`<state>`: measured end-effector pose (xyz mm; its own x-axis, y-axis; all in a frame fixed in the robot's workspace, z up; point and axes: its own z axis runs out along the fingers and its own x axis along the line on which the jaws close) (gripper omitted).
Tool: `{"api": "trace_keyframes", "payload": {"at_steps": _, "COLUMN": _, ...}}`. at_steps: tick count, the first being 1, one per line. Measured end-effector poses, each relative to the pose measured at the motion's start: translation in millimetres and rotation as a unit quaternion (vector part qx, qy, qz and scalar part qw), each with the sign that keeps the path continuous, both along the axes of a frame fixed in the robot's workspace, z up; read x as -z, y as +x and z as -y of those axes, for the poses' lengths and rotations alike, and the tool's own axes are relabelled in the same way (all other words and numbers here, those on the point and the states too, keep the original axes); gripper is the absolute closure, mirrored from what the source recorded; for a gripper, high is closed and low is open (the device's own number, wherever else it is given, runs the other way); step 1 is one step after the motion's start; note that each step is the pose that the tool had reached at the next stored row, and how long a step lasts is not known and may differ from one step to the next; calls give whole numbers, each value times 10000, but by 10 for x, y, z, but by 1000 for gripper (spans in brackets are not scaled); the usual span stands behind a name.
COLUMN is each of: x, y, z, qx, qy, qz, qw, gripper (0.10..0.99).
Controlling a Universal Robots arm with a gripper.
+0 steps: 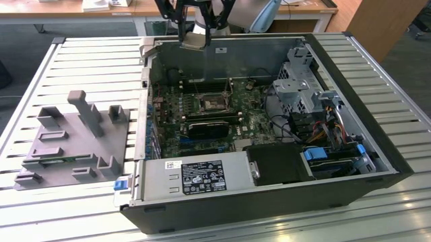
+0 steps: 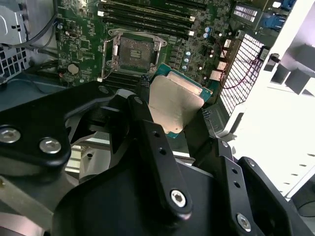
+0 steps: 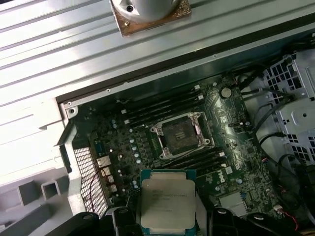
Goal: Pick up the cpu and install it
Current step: 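Place the cpu into insertion slot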
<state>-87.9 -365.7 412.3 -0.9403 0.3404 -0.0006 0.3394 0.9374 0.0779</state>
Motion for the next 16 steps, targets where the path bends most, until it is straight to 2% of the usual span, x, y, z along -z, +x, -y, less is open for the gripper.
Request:
{"api": "trace_keyframes", "payload": {"at_steps": 11, "x": 1, "y": 0, "z": 0, "qx": 365, "qy": 0, "qz": 0, "qw": 9993, "gripper": 553}}
{"api": "trace_keyframes", "payload": {"at_steps": 16, "x": 4, "y": 0, "z": 0, "qx": 707, "qy": -1, "qz": 1, "qw": 9975, "gripper": 553}}
